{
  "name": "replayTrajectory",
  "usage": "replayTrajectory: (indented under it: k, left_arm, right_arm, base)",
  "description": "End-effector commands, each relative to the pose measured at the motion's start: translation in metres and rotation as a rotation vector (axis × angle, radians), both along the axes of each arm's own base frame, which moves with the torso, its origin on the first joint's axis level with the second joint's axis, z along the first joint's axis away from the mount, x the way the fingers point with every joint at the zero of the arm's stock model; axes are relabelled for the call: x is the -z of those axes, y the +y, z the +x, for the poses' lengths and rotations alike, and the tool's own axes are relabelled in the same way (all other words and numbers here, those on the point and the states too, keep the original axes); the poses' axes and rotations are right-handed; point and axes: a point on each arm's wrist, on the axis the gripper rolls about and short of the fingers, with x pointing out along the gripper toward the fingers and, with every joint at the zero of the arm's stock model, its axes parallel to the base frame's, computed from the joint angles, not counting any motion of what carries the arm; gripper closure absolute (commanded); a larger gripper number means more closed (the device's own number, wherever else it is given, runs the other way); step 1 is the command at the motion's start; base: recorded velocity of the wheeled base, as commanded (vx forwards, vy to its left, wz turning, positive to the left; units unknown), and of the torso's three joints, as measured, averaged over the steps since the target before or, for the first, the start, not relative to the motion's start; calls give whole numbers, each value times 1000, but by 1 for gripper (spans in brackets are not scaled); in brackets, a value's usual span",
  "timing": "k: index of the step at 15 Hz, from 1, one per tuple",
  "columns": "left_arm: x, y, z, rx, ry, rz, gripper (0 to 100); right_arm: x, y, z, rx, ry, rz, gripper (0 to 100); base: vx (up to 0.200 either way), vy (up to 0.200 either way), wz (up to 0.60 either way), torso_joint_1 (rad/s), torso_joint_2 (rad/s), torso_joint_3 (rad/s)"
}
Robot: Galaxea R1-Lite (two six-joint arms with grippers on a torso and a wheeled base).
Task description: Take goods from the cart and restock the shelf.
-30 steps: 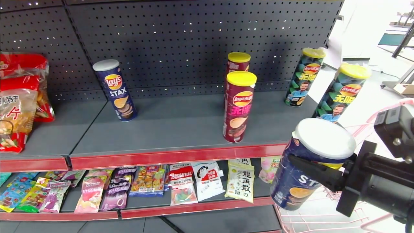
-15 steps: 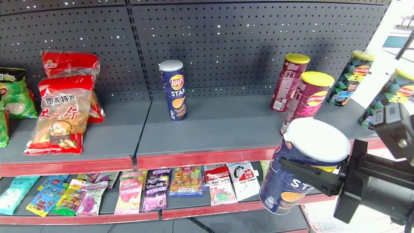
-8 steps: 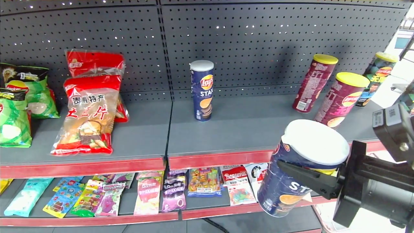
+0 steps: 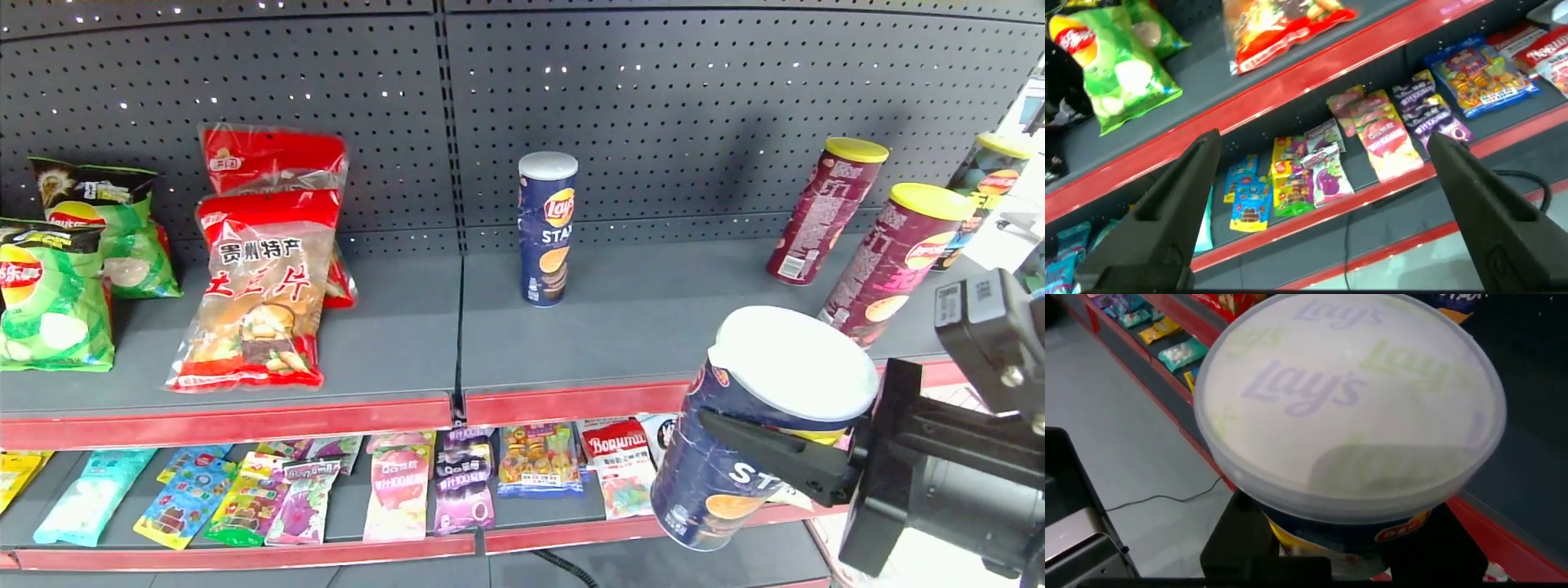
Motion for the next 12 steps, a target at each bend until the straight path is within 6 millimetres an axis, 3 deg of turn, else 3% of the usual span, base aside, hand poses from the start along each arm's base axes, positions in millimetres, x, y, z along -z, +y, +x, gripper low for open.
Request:
replayTrajectory:
  k: [1, 5, 12]
  left_arm:
    - [0, 0, 0, -2, 0, 1, 0]
    - [0, 0, 0, 0, -1, 0, 0]
    - [-3, -2, 8, 26, 55, 54, 0]
  right_arm:
    - [1, 0, 0, 1, 2, -3, 100]
    - [0, 1, 1, 1, 2, -3, 100]
    - [-2, 2, 2, -1, -4, 2, 100]
  base:
    - [200, 0, 0, -17, -2, 2]
    - [200, 0, 0, -1, 0, 4]
    - [0, 0, 0, 0, 0, 0]
